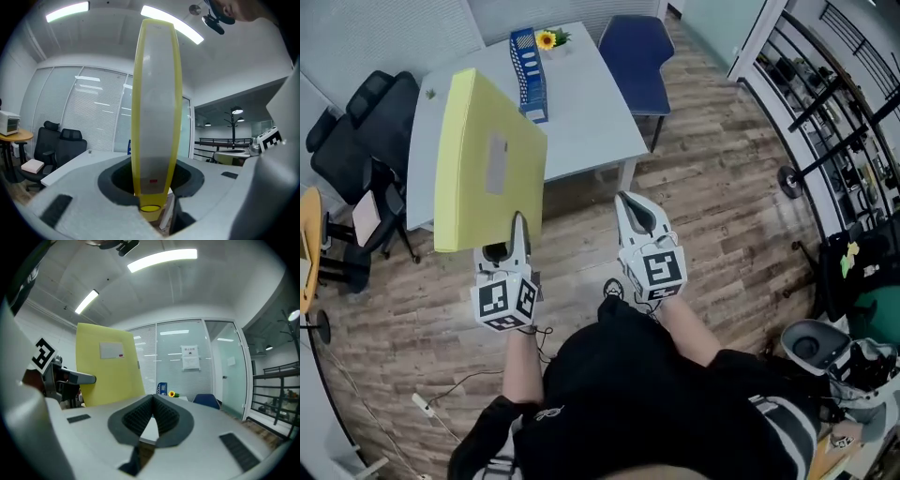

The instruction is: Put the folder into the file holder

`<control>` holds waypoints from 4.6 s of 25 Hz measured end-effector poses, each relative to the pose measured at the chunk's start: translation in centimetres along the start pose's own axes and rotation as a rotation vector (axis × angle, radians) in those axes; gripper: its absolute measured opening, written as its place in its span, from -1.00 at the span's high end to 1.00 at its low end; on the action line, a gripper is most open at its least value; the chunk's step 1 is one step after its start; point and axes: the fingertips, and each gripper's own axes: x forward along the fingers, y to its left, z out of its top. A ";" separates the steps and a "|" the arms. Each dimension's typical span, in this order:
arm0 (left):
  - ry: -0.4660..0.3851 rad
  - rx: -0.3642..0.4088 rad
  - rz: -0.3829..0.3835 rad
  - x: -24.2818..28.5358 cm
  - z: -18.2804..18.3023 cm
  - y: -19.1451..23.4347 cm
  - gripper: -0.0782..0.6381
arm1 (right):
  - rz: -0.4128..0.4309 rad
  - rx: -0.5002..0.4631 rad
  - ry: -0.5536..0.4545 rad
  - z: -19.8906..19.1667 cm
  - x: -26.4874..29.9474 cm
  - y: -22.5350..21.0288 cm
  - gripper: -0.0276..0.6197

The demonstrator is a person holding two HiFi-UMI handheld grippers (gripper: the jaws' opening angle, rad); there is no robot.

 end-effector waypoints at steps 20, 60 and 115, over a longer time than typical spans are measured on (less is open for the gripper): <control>0.027 -0.009 0.049 16.3 -0.3 2.7 0.34 | 0.054 0.035 0.066 -3.4 14.3 -7.7 0.90; -0.035 -0.071 0.006 44.5 2.3 17.2 0.34 | -0.030 -0.002 0.115 -3.5 41.1 -14.1 0.90; -0.073 -0.047 0.053 48.5 4.1 16.9 0.34 | 0.065 0.022 0.184 -6.5 46.6 -16.8 0.90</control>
